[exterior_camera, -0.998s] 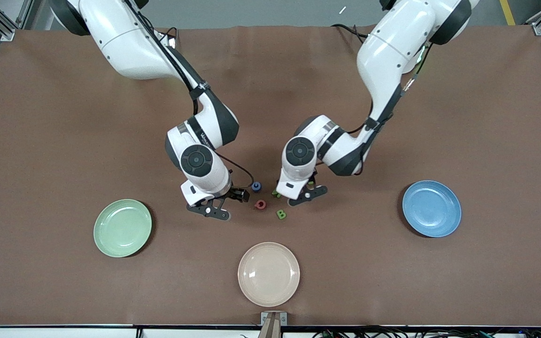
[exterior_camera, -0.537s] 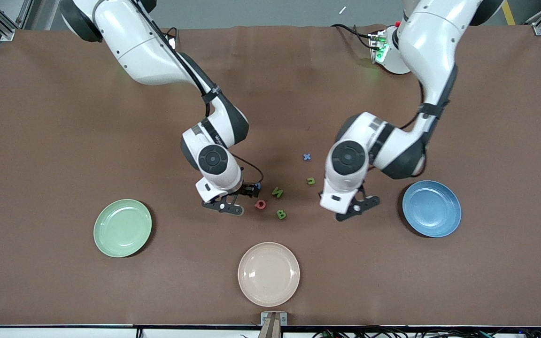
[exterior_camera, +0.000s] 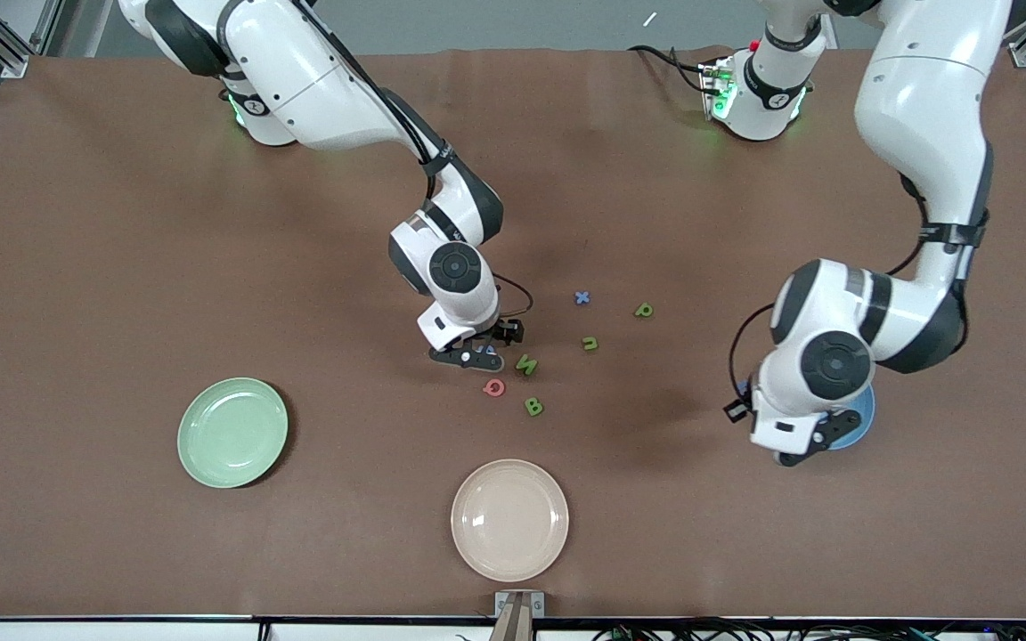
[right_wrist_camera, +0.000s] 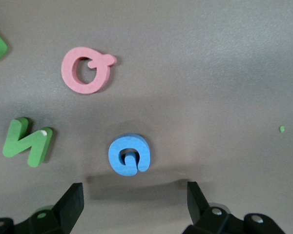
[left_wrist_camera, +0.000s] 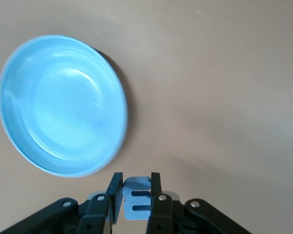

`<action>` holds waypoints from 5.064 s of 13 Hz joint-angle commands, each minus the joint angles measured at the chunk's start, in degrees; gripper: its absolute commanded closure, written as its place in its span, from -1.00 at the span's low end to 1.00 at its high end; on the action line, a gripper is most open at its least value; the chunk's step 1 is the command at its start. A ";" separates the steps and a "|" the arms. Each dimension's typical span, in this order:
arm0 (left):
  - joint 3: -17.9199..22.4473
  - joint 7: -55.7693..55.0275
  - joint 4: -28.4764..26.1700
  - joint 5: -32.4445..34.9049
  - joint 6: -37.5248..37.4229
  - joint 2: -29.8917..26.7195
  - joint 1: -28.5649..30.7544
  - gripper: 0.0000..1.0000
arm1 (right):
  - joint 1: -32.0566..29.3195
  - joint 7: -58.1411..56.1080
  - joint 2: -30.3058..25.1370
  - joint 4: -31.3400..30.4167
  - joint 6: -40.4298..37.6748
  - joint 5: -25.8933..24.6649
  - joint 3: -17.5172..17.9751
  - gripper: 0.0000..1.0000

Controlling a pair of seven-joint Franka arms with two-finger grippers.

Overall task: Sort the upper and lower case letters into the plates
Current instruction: 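Place the E on the blue plate while the right gripper grasps the G, then carry the blue G to the green plate while the left gripper grasps u, then place the green u on the blue plate while the right gripper reaches Q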

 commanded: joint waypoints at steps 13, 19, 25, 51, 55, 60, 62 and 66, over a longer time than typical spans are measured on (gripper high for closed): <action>-1.23 8.85 -3.72 2.91 0.97 2.47 9.82 -1.00 | -1.14 0.56 1.25 0.92 3.04 -1.00 -0.56 -0.30; -9.32 -10.37 -3.80 0.88 2.44 2.11 3.34 -0.82 | -1.05 0.56 1.25 1.18 3.04 -1.00 -1.35 0.27; -9.14 -20.40 -8.36 1.93 15.70 2.63 -9.69 -0.46 | -2.80 -2.15 -0.68 4.06 -1.68 -1.08 -4.33 0.91; -8.79 -3.68 -16.20 10.63 17.68 -3.60 -2.17 1.00 | -37.36 -57.56 -0.95 8.56 -15.50 1.54 -3.37 -0.64; -8.79 9.97 -16.37 10.81 13.88 -4.75 9.43 1.00 | -29.03 -37.90 -1.65 9.97 -14.98 3.40 -3.29 -0.66; -8.79 17.29 -14.54 10.55 14.76 -0.64 18.86 1.00 | -15.58 -12.05 0.01 10.76 -7.18 5.33 -3.55 -0.69; -8.70 17.46 -12.25 10.72 15.29 2.62 21.06 0.92 | -10.40 -4.75 2.46 10.76 0.01 5.07 -3.64 -0.69; -8.62 18.34 -12.50 10.90 15.73 2.47 21.85 -1.00 | -3.79 4.23 8.61 16.63 4.36 4.54 -4.25 -0.74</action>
